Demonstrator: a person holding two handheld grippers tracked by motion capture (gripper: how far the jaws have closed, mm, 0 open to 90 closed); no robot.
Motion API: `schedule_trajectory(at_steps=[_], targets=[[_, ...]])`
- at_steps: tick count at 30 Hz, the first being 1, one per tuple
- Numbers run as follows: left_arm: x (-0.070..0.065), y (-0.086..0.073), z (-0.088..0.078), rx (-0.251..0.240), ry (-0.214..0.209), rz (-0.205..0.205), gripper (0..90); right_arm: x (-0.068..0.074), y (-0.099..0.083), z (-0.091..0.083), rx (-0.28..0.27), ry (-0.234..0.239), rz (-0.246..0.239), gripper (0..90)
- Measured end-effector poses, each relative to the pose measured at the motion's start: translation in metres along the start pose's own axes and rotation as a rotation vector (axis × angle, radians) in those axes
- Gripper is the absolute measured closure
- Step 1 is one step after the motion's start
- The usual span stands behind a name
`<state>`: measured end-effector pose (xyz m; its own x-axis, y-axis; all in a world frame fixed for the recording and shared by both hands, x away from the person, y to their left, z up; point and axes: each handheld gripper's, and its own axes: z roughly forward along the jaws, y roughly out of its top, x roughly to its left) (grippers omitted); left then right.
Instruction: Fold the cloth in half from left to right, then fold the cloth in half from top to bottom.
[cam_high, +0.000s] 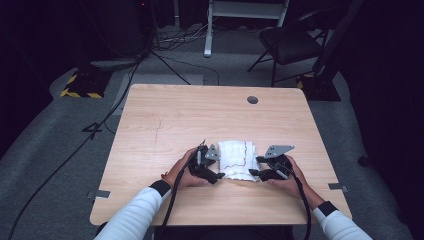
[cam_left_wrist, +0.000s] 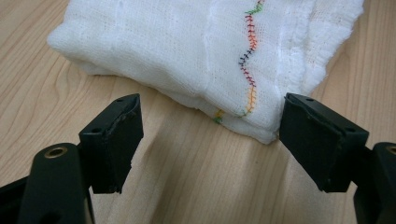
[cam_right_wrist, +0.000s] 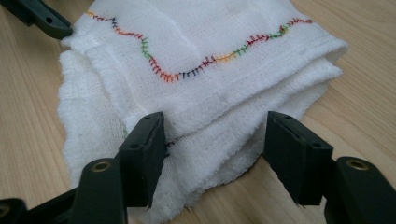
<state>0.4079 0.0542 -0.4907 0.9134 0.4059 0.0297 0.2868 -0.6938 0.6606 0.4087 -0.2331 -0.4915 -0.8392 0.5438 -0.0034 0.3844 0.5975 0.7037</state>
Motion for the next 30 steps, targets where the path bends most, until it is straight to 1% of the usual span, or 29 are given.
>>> schedule_trajectory(at_steps=[2,6,9,11,15,17,19,21,22,25,28,30], targets=[[0.000,0.001,0.002,0.002,0.002,0.004,21.8,-0.001,0.001,0.002,0.001,0.007,0.010,39.6],[0.004,0.000,0.004,0.005,-0.005,-0.018,19.6,-0.004,0.006,0.007,0.005,0.021,0.024,40.9],[0.008,0.000,0.004,0.006,0.015,-0.029,19.4,-0.006,0.009,0.011,0.001,0.023,0.027,42.9],[0.011,-0.001,0.003,0.005,0.022,-0.033,19.3,-0.008,0.013,0.015,0.001,0.024,0.020,43.0],[0.022,-0.005,0.001,0.002,0.055,-0.058,18.7,-0.016,0.022,0.024,-0.005,0.034,0.028,43.0],[0.026,-0.006,0.000,-0.003,0.078,-0.064,17.5,-0.018,0.026,0.028,-0.004,0.030,0.026,42.2],[0.029,-0.008,-0.002,-0.004,0.092,-0.059,17.4,-0.019,0.029,0.031,-0.002,0.020,0.020,41.1],[0.030,-0.008,-0.005,-0.001,0.114,-0.047,17.6,-0.018,0.033,0.032,0.005,0.004,-0.007,39.4],[0.030,-0.008,-0.007,0.002,0.115,-0.040,17.7,-0.017,0.034,0.032,0.012,-0.008,-0.020,39.0],[0.029,-0.009,-0.014,0.002,0.136,-0.041,18.2,-0.013,0.037,0.030,0.014,-0.029,-0.043,38.3],[0.029,-0.011,-0.020,0.009,0.149,-0.038,19.0,-0.013,0.039,0.025,-0.003,-0.031,-0.038,36.9],[0.029,-0.012,-0.024,0.006,0.143,-0.040,18.9,-0.013,0.040,0.021,-0.012,-0.034,-0.040,36.5]])
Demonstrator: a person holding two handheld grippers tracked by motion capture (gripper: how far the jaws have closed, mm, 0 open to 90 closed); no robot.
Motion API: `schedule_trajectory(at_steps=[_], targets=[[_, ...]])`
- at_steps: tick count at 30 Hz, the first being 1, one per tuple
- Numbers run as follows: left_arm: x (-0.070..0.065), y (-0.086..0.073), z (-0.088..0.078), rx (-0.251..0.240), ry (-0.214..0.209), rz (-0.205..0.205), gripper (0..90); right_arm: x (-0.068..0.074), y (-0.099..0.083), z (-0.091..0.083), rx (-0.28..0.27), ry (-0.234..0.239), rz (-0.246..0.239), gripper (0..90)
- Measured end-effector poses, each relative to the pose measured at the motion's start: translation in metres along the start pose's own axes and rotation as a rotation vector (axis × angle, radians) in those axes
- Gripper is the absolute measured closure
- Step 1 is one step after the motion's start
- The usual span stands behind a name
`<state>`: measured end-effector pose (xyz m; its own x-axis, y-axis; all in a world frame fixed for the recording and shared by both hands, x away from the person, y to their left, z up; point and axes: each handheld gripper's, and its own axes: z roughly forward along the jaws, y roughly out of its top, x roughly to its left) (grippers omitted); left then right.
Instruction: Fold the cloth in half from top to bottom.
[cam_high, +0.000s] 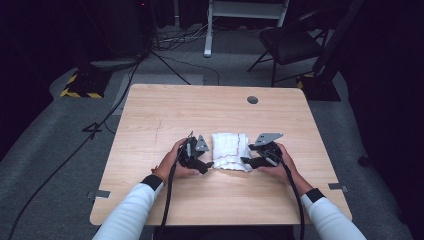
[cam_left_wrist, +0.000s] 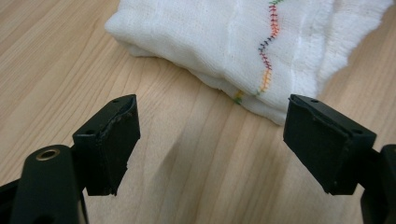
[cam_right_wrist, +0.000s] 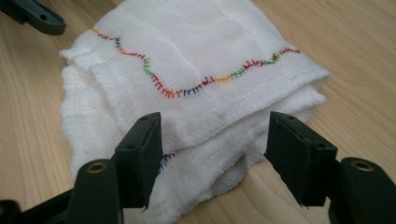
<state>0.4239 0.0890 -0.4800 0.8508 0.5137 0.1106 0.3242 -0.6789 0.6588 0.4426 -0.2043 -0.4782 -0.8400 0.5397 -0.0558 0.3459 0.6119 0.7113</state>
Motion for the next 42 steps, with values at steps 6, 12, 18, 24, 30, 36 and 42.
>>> schedule_trajectory(at_steps=[6,12,18,24,30,36,42], targets=[[-0.004,-0.001,-0.013,-0.006,-0.001,0.010,18.6,0.002,0.000,-0.013,-0.008,-0.009,-0.009,34.2],[-0.008,-0.002,-0.022,0.002,0.021,0.020,18.2,0.005,-0.001,-0.024,0.009,-0.023,-0.033,32.2],[-0.011,-0.011,-0.030,0.013,0.039,0.037,18.4,0.007,-0.003,-0.035,0.005,-0.034,-0.041,31.8],[-0.012,-0.021,-0.041,0.017,0.060,0.020,18.4,0.012,-0.008,-0.045,0.017,-0.057,-0.073,31.5],[-0.015,-0.031,-0.052,0.030,0.102,0.021,18.4,0.014,-0.019,-0.054,0.033,-0.072,-0.084,31.6],[-0.018,-0.045,-0.059,0.044,0.115,0.012,18.6,0.012,-0.031,-0.063,0.047,-0.095,-0.076,31.6],[-0.020,-0.057,-0.065,0.058,0.142,0.002,18.7,0.010,-0.043,-0.072,0.057,-0.122,-0.069,31.6]])
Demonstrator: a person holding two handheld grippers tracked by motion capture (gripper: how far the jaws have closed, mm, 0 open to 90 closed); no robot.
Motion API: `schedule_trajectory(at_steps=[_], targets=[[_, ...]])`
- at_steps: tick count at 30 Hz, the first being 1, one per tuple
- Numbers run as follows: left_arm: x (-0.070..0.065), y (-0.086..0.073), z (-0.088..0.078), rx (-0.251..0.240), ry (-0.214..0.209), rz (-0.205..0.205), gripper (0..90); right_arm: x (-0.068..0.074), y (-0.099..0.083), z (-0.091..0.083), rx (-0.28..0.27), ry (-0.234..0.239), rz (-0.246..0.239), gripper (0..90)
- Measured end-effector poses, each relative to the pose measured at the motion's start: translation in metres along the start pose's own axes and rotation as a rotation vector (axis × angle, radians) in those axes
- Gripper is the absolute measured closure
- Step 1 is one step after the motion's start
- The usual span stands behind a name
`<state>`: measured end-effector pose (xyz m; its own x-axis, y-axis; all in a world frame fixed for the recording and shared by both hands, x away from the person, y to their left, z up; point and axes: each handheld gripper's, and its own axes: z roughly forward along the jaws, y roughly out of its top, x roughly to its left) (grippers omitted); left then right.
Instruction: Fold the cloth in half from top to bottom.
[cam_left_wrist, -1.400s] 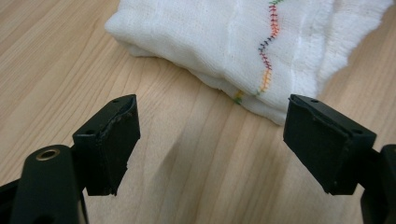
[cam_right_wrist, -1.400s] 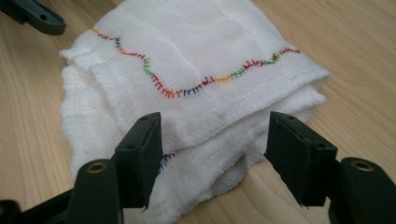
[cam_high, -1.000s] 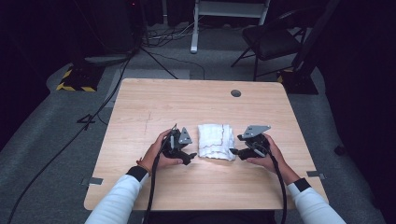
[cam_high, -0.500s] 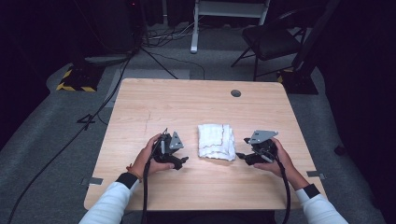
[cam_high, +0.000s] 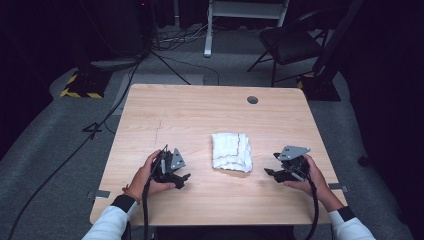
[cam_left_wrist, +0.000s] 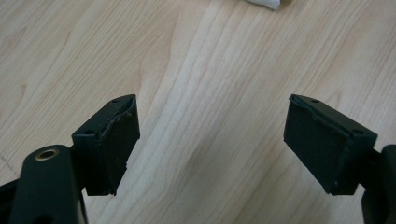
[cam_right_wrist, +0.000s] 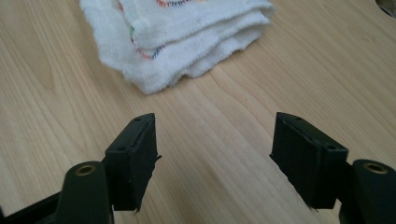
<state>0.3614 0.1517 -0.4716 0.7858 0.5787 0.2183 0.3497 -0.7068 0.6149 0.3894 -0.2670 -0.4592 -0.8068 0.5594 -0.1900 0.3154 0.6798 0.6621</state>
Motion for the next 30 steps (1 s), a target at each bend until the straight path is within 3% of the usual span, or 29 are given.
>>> schedule_trajectory(at_steps=[9,18,24,30], targets=[[-0.004,-0.017,-0.006,0.028,0.025,0.008,18.8,-0.003,-0.026,-0.009,0.031,-0.025,0.031,31.3],[-0.002,-0.037,-0.012,0.019,0.017,-0.049,19.5,-0.010,-0.056,-0.020,0.042,-0.040,0.103,28.7],[0.011,-0.055,-0.019,0.001,-0.023,-0.114,19.6,-0.021,-0.083,-0.033,0.041,-0.062,0.200,27.1],[0.022,-0.073,-0.023,0.000,-0.030,-0.160,19.0,-0.029,-0.106,-0.048,0.019,-0.090,0.267,26.5]])
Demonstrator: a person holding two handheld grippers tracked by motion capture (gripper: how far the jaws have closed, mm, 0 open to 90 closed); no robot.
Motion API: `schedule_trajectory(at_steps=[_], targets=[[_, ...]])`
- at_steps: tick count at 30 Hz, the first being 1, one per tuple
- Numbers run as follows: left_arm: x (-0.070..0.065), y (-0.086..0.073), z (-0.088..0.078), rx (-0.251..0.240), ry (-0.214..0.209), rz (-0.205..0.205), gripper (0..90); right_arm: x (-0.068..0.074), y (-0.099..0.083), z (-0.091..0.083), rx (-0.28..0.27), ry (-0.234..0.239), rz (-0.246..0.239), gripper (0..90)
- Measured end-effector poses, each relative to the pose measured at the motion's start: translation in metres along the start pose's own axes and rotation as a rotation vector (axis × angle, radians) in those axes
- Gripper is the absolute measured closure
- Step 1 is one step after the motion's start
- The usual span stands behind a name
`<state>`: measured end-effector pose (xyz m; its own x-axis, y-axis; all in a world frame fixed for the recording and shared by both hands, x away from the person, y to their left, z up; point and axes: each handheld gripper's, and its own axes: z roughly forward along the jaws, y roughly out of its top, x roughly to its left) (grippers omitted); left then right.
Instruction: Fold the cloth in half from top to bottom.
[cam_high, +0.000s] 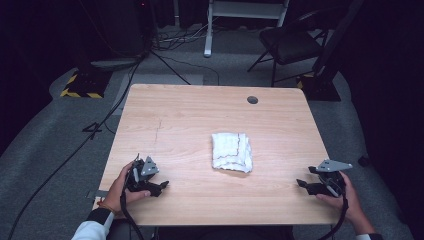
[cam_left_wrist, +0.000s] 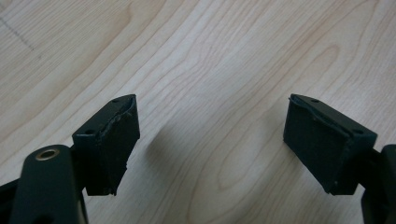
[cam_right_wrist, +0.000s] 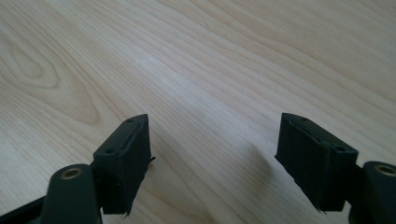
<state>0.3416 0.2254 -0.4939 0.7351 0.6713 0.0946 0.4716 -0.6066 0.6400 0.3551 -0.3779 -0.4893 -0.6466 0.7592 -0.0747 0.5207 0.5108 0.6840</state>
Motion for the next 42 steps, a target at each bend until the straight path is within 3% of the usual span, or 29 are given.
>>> schedule_trajectory(at_steps=[4,6,9,12,42], targets=[[0.008,-0.011,-0.004,-0.016,-0.024,-0.045,18.5,-0.009,-0.015,-0.002,-0.026,0.005,0.064,25.4],[0.013,-0.018,-0.005,-0.035,-0.059,-0.103,18.5,-0.012,-0.020,-0.004,-0.046,-0.004,0.091,23.4],[0.015,-0.026,-0.007,-0.068,-0.039,-0.124,18.3,-0.013,-0.024,-0.004,-0.067,-0.018,0.118,23.2],[0.015,-0.028,-0.009,-0.062,-0.015,-0.144,18.1,-0.012,-0.026,-0.004,-0.079,-0.022,0.122,22.6],[0.014,-0.028,-0.009,-0.058,0.008,-0.160,16.9,-0.012,-0.025,-0.003,-0.078,-0.029,0.130,22.2]])
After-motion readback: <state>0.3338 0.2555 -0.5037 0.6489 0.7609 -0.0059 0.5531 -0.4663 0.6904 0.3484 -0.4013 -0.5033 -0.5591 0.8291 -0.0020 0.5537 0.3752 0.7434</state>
